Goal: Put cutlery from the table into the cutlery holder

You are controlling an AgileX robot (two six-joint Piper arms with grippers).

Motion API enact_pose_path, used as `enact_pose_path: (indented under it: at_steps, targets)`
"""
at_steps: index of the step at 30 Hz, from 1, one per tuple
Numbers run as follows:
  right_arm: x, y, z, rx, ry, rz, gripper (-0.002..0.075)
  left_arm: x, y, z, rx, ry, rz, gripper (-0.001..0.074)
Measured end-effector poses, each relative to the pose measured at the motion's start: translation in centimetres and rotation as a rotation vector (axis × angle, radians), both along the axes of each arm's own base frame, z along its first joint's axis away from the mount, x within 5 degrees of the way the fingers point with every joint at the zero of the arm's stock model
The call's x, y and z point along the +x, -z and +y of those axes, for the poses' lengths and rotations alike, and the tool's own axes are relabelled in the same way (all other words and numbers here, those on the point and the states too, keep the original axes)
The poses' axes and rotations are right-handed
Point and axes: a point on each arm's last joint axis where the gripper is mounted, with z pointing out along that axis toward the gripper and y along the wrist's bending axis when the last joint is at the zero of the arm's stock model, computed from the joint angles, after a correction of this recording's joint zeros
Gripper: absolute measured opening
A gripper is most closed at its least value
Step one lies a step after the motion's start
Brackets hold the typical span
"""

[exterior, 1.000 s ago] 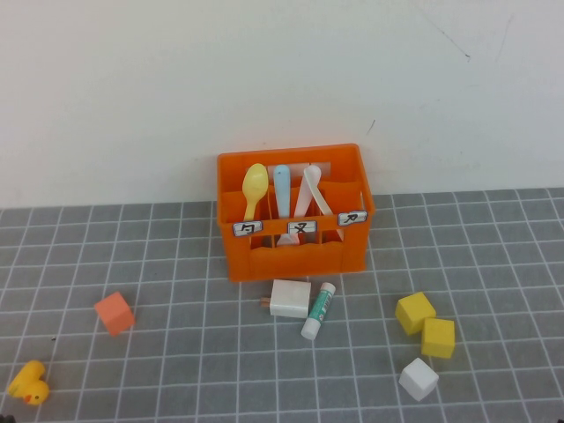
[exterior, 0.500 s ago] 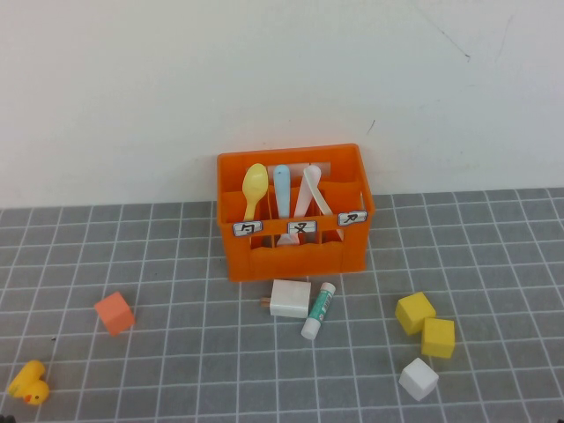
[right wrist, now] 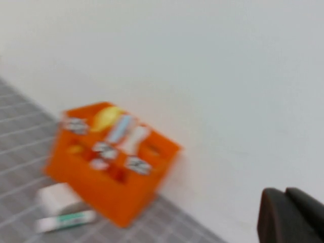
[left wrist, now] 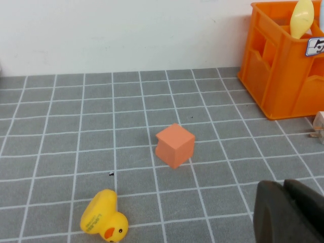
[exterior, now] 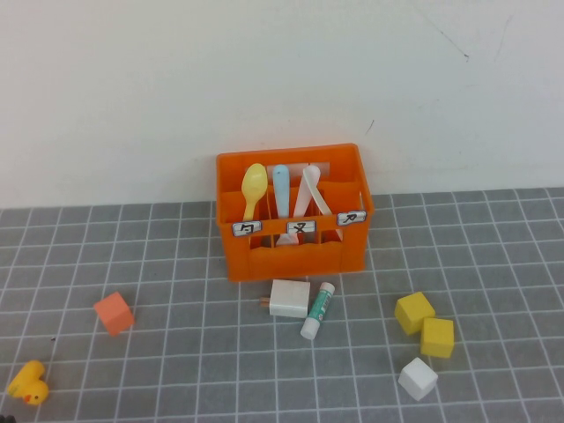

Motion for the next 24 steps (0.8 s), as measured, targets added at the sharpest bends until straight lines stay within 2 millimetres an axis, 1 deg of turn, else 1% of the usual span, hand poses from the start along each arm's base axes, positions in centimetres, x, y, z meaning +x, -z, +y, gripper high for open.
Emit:
enact_pose_path:
  at_steps: [6, 12, 16, 24]
  targets:
    - [-0.3, -0.5, -1.6, 0.029, 0.265, -0.077, -0.0001, 0.0, 0.0, 0.0, 0.0, 0.0, 0.0, -0.0001]
    - [-0.1, -0.6, -2.5, 0.044, 0.418, -0.085, -0.0001, 0.0, 0.0, 0.0, 0.0, 0.0, 0.002, -0.0001]
    - [-0.1, -0.6, -2.6, 0.069, 0.455, -0.083, -0.0001, 0.0, 0.0, 0.0, -0.002, 0.0, 0.003, -0.0001]
    - [-0.1, -0.6, -2.6, 0.079, 0.456, -0.082, -0.0001, 0.0, 0.0, 0.0, -0.002, 0.0, 0.003, -0.0001]
